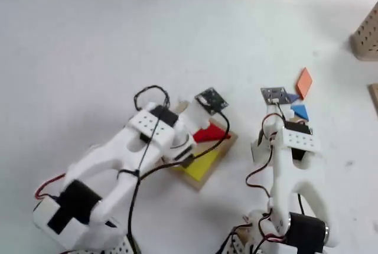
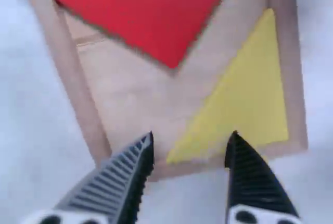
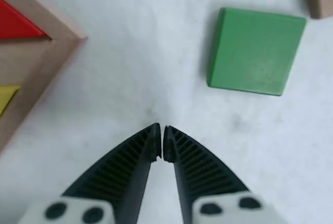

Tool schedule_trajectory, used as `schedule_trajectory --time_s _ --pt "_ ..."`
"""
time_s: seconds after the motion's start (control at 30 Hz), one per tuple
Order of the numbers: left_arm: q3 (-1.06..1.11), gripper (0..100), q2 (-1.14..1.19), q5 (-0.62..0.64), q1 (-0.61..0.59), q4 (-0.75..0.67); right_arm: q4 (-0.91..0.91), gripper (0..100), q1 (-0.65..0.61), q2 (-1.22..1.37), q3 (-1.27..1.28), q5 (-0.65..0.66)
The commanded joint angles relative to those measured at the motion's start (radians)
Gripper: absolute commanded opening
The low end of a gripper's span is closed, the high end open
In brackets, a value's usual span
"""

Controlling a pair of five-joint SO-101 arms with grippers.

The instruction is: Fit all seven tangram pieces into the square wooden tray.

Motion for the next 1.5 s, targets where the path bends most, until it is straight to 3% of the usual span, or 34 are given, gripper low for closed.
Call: schedule_trajectory --time_s 0.0,0.17,0.37,0.5,0.87,1.23,1.47 --pt "0.044 25 -0.053 -0.120 -0.001 -0.074 -0.012 1.8 -0.008 -0.027 -0.008 0.012" --pt "0.038 36 0.004 -0.315 0.001 -0.091 -0.012 1.8 -0.007 -0.027 -0.006 0.012" --pt "0.046 36 0.008 -0.423 0.096 -0.054 -0.012 1.8 -0.007 -0.027 -0.006 0.012" --pt "0.041 36 0.015 -0.397 0.147 -0.052 -0.012 1.8 -0.007 -0.027 -0.006 0.034" --pt "0.037 36 0.015 -0.327 0.087 -0.193 -0.012 1.8 -0.004 -0.035 -0.005 0.032" --pt "0.051 36 0.019 -0.269 0.073 -0.230 -0.013 1.7 0.240 -0.036 -0.074 -0.112" --pt "0.098 36 0.019 -0.269 0.048 -0.256 -0.013 1.7 0.251 -0.036 -0.078 -0.114"
